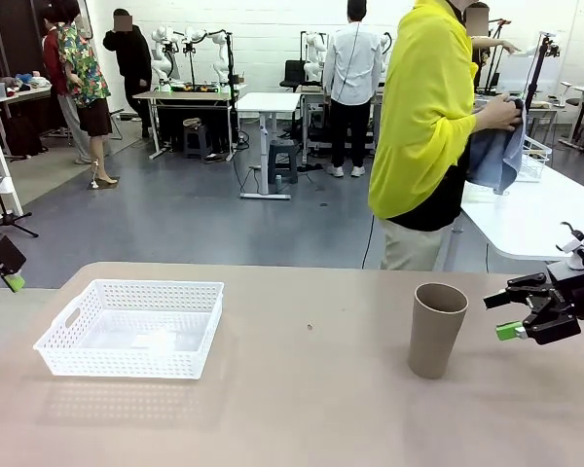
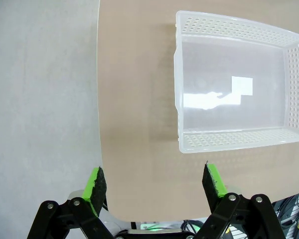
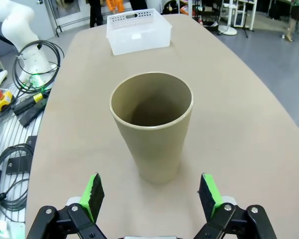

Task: Clean and organize the cups into the basket.
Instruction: Pick up the Organizing basket and move it to the center of the table, then pick up the Reusable plastic cup from the right side of the table and place it inside the Organizing basket.

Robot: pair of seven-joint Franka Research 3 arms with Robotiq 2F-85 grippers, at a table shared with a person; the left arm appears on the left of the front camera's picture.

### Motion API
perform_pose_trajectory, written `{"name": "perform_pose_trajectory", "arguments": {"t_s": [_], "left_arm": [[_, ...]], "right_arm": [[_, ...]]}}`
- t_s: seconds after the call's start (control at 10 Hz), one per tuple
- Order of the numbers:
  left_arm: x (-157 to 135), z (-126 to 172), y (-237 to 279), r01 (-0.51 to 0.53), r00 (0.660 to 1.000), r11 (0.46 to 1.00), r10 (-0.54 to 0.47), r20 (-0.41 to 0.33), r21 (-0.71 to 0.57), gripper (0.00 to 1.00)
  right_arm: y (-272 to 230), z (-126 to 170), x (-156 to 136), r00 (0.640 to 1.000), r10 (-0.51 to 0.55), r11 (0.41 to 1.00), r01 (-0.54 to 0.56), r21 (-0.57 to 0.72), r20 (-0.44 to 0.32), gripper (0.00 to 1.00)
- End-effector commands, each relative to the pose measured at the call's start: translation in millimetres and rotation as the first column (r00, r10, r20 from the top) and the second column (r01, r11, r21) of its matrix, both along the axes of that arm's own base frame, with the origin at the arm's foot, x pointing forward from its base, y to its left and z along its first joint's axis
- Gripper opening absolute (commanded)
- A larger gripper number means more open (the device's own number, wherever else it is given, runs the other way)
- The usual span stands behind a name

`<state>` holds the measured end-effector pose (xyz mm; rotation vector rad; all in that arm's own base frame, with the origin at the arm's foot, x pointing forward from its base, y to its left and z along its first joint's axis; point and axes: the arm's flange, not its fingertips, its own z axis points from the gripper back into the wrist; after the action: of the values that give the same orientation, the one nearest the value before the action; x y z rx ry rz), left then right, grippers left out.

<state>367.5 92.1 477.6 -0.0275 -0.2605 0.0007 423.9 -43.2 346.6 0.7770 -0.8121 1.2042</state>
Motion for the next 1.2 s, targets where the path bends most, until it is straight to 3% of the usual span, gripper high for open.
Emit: {"name": "perform_pose_trajectory", "arguments": {"t_s": [0.0,0.4,0.5,0.8,1.1], "left_arm": [[0.4,0.8,-0.8,0.002,1.000,1.000,-0.002,-0.002,0.003,1.00],[0.0,0.0,-0.1,0.000,1.000,1.000,0.000,0.000,0.000,1.00],[2.7,-3.4,1.5,0.050,0.999,0.998,-0.050,-0.020,-0.026,1.00],[7.1,-11.9,8.0,0.102,0.992,0.994,-0.104,-0.071,-0.034,1.00],[13.3,-24.8,8.5,0.116,0.987,0.993,-0.120,-0.106,-0.038,1.00]], "right_arm": [[-0.9,2.9,-3.9,1.000,-0.013,1.000,0.013,0.003,-0.007,1.00],[-1.0,1.7,-0.2,1.000,-0.003,1.000,0.003,0.000,0.003,1.00],[8.6,-5.1,5.2,0.998,0.045,0.999,-0.045,0.001,0.033,1.00],[16.8,-16.9,20.2,0.995,0.026,0.999,-0.030,0.036,0.100,1.00],[17.0,-34.4,40.0,0.997,0.010,0.999,-0.013,0.044,0.076,1.00]]}}
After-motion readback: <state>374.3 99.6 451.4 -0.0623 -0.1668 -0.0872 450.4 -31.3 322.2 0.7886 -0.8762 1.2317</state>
